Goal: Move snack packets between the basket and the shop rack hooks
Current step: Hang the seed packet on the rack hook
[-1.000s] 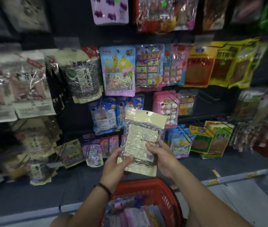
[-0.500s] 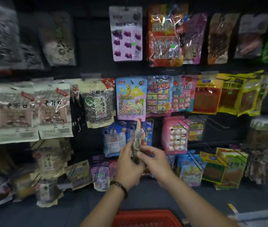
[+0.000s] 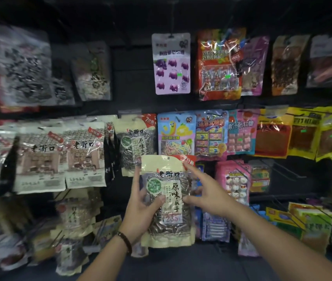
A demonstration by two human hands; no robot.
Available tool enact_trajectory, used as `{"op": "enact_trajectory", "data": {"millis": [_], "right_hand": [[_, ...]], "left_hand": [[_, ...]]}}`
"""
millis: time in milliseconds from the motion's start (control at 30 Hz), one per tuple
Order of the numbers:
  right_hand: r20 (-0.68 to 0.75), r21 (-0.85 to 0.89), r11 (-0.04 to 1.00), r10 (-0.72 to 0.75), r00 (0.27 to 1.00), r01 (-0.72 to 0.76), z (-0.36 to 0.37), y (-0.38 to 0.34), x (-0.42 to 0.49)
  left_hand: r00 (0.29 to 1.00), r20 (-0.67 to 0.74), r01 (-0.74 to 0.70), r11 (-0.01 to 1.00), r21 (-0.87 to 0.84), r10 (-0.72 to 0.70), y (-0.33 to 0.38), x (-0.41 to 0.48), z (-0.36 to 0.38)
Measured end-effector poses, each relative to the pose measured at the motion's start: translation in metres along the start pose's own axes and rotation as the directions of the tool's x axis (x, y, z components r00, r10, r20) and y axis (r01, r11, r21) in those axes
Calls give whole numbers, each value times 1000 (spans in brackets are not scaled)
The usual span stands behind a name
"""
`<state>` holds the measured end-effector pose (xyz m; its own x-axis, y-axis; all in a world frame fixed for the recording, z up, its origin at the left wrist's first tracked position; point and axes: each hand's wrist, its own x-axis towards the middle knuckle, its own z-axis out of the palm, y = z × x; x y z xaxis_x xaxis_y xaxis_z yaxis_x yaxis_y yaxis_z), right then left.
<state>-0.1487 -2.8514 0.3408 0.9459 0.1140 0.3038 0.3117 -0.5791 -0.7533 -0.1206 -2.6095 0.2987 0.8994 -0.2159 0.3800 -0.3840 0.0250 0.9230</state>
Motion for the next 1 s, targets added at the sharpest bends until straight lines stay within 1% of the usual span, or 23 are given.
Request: {"op": "enact_trajectory", "data": {"millis": [67,133,200,300,367,467,633,833,933,1000], "right_hand": [[-27,80,997,26,999,-23,7,-3,13],[-51,126,992,7,999,-1,16,-9,27],[-71,81,995,-44,997,49,22,-21,43],[-75,-30,993,-114,991,112,26,-42,72],[-64,-64,992,-115,991,111,28,-52,94],[-50,-93,990,-109,993,104,31,-59,127],[-120,-92,991,-103,987,92,42,-62,172],[-161,-161,974,-185,970,159,48,-65,204],[-179,-141,981,-159,971,134,48,-64,211],[-187,-128,985,-141,972,118,50,-63,214]], "left_hand": [[999,-12,-51,996,70,52,7,-1,-6],[996,-1,-93,983,159,95,11,2,-16],[996,19,-92,958,273,90,12,13,-33],[997,38,-79,935,345,70,22,39,-58],[995,68,-96,907,410,74,32,56,-72],[997,63,-65,867,494,39,41,86,-89],[996,82,-25,833,552,-24,46,130,-107],[998,46,-57,816,575,37,56,149,-118],[997,45,-78,804,589,63,54,157,-124],[998,41,-69,795,602,55,52,162,-126]]}}
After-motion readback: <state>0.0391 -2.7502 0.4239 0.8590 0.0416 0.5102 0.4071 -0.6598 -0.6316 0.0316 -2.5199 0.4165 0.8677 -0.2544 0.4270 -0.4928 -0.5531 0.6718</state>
